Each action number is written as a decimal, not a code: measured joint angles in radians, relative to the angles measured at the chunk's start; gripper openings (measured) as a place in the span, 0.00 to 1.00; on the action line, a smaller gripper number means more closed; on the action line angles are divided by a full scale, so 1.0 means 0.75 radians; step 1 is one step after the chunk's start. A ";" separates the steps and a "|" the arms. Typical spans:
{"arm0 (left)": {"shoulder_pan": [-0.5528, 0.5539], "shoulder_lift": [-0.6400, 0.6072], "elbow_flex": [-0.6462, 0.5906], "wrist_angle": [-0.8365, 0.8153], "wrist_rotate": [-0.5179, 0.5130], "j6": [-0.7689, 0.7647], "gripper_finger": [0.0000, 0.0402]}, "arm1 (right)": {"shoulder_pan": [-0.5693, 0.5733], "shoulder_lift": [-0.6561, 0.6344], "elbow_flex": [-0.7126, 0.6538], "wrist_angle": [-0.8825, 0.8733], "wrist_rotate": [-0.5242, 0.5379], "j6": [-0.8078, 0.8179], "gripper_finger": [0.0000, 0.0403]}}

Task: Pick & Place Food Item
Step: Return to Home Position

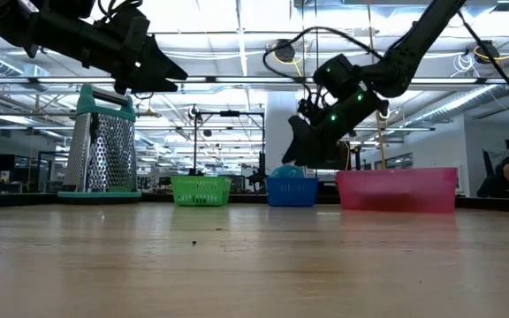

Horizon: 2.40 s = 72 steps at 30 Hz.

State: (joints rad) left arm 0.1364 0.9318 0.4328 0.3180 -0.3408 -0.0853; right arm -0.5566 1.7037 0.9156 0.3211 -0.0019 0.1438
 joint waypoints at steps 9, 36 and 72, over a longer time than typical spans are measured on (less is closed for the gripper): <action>-0.001 -0.045 -0.002 -0.108 0.000 0.038 0.71 | 0.000 -0.300 0.000 -0.113 0.000 -0.009 0.55; -0.103 -1.157 -0.304 -0.606 0.312 -0.088 0.69 | 0.116 -1.818 -0.553 -0.681 -0.001 0.086 0.56; -0.197 -1.129 -0.557 -0.240 0.208 0.108 0.69 | 0.469 -1.995 -1.146 -0.054 -0.069 0.010 0.56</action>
State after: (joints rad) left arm -0.0116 0.0849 0.0147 0.1383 -0.1852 -0.0044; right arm -0.2050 0.2077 0.0559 0.2807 -0.0537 0.1515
